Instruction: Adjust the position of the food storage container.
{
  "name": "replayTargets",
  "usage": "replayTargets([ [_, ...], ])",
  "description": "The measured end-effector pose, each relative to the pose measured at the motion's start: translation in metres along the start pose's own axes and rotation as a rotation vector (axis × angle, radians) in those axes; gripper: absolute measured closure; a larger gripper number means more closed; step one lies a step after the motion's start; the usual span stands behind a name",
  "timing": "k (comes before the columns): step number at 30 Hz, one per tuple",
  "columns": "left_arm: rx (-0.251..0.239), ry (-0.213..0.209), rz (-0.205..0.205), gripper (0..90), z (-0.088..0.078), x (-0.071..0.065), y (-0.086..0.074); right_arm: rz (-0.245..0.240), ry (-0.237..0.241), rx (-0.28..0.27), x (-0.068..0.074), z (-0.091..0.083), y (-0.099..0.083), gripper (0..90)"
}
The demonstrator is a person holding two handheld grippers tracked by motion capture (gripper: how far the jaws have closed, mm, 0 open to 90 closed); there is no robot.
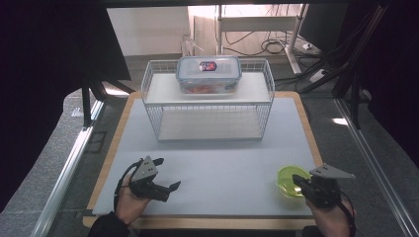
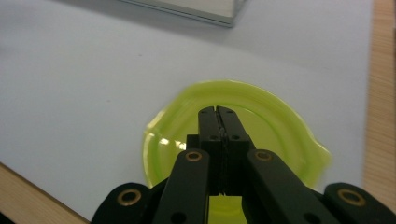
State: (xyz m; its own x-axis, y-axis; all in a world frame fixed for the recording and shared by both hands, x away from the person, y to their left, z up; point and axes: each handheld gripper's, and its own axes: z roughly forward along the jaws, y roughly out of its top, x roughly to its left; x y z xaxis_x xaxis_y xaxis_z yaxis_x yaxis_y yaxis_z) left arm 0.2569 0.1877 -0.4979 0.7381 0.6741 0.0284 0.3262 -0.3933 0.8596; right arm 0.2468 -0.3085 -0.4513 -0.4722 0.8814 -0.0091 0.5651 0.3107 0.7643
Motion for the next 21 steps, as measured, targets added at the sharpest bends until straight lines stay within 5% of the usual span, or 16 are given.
replayTargets([
  [13,0.005,-0.002,0.000,3.0,0.001,0.000,0.000,0.097,-0.142,0.018,-0.035,-0.014,-0.023,90.0],
  [21,0.010,-0.004,0.001,3.1,0.001,0.000,0.000,0.102,-0.138,0.053,-0.036,-0.005,-0.027,90.0],
])
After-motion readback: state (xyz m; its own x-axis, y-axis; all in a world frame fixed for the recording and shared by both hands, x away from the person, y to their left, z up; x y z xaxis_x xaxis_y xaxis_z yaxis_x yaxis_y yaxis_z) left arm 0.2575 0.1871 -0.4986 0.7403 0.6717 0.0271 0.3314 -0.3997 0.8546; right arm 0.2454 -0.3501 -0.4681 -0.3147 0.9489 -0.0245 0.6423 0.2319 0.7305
